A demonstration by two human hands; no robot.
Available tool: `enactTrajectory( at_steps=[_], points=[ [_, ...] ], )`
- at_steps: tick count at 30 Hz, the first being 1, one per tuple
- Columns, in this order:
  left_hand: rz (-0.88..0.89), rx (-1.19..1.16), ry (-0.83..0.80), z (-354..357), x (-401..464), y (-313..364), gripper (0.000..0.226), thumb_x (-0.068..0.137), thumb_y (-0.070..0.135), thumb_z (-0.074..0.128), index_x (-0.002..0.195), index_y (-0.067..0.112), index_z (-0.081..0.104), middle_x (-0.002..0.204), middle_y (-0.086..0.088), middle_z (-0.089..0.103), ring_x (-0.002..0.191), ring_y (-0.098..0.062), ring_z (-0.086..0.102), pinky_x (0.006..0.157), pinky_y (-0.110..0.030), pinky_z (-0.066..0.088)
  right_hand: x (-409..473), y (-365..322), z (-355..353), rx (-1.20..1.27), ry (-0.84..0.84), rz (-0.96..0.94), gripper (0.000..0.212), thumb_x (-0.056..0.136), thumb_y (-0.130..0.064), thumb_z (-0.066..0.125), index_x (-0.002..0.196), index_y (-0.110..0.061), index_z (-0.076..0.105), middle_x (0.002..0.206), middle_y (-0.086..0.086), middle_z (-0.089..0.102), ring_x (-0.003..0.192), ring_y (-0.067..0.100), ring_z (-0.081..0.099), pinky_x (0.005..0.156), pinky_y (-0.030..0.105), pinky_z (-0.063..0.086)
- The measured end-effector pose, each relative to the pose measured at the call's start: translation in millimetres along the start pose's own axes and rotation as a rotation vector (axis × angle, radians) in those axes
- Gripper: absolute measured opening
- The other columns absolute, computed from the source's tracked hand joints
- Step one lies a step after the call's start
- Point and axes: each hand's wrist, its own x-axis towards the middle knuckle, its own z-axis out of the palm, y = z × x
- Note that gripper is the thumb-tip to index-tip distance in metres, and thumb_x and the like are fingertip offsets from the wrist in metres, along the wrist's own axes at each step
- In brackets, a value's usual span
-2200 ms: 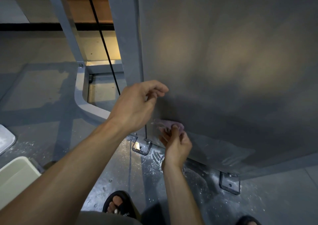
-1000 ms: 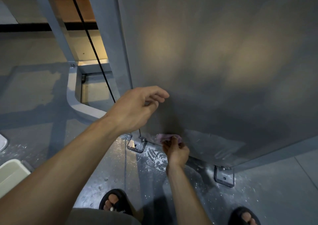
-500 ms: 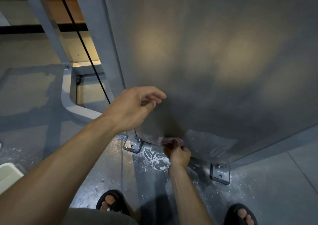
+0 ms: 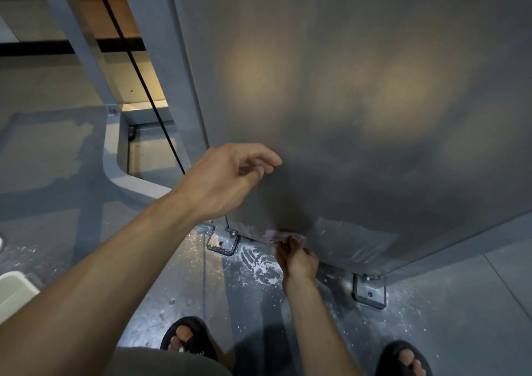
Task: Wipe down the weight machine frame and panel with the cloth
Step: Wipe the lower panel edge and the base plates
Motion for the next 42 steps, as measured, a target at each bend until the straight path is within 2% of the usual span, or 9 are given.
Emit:
enactTrajectory(
  at_steps=[5,10,18,23,27,29,33,37,42],
  points=[
    [-0.002,0.028,0.002,0,1,1,0.028,0.103,0.017,0.059,0.113,0.040,0.071,0.104,0.025,0.073,0.099,0.014,0.062,0.078,0.004,0.038,-3,-8,6,0.087,-0.039,0.079,0.005,0.101,-0.001,0.060,0.101,0.002,0.063,0.093,0.026,0.073,0.083,0.036,0.073,0.082,0.050,0.063],
    [-0.006,0.026,0.007,1,3,1,0.027,0.103,0.017,0.059,0.113,0.039,0.072,0.104,0.023,0.073,0.100,0.010,0.063,0.085,-0.005,0.044,-14,-16,11,0.195,-0.074,0.020,0.017,0.104,-0.005,0.055,0.090,0.001,0.062,0.073,0.013,0.075,0.073,0.029,0.074,0.074,0.040,0.065],
    [-0.006,0.019,0.006,1,2,1,0.029,0.103,0.016,0.059,0.111,0.041,0.071,0.103,0.024,0.073,0.099,0.012,0.063,0.084,-0.004,0.042,6,4,18,0.160,-0.037,0.261,0.017,0.108,-0.006,0.046,0.101,-0.001,0.060,0.098,0.021,0.072,0.071,0.021,0.073,0.083,0.032,0.062],
    [-0.006,-0.003,0.015,3,5,1,0.029,0.102,0.016,0.059,0.105,0.041,0.072,0.099,0.022,0.074,0.098,0.008,0.065,0.085,-0.013,0.046,1,-6,16,0.203,-0.093,0.228,0.008,0.103,0.000,0.054,0.099,0.005,0.059,0.097,0.030,0.069,0.070,0.030,0.073,0.061,0.037,0.064],
    [-0.005,0.008,0.017,2,5,-1,0.027,0.103,0.017,0.059,0.106,0.040,0.073,0.099,0.021,0.075,0.099,0.008,0.066,0.087,-0.015,0.047,-1,-2,12,0.145,-0.068,0.227,0.009,0.102,0.001,0.058,0.098,0.009,0.058,0.105,0.035,0.069,0.082,0.036,0.075,0.078,0.042,0.064],
    [-0.003,-0.001,0.022,3,4,-1,0.025,0.102,0.018,0.060,0.106,0.038,0.074,0.099,0.021,0.075,0.098,0.007,0.067,0.088,-0.016,0.048,-2,-4,11,0.071,-0.043,0.170,0.013,0.100,-0.003,0.062,0.099,0.010,0.063,0.107,0.033,0.071,0.097,0.040,0.074,0.087,0.045,0.061],
    [0.003,-0.018,0.027,3,5,4,0.022,0.101,0.020,0.062,0.106,0.037,0.075,0.099,0.020,0.076,0.097,0.008,0.067,0.086,-0.012,0.046,-21,-25,-1,-0.061,-0.078,-0.105,0.021,0.102,-0.019,0.063,0.088,-0.005,0.069,0.078,0.012,0.078,0.066,0.023,0.075,0.065,0.036,0.064],
    [-0.006,0.009,0.040,5,6,6,0.017,0.099,0.025,0.064,0.106,0.036,0.076,0.099,0.019,0.075,0.095,0.006,0.066,0.087,-0.014,0.048,-51,-56,-14,-0.119,-0.146,-0.433,0.025,0.105,-0.024,0.059,0.091,-0.009,0.072,0.081,0.005,0.079,0.073,0.018,0.077,0.056,0.025,0.057],
    [0.000,-0.009,0.014,7,6,11,0.017,0.099,0.028,0.065,0.108,0.039,0.076,0.101,0.021,0.075,0.097,0.007,0.067,0.089,-0.015,0.048,-29,-44,-18,-0.239,-0.011,-0.254,0.028,0.105,-0.029,0.059,0.091,-0.010,0.073,0.077,0.005,0.078,0.071,0.021,0.077,0.058,0.031,0.056]
  ],
)
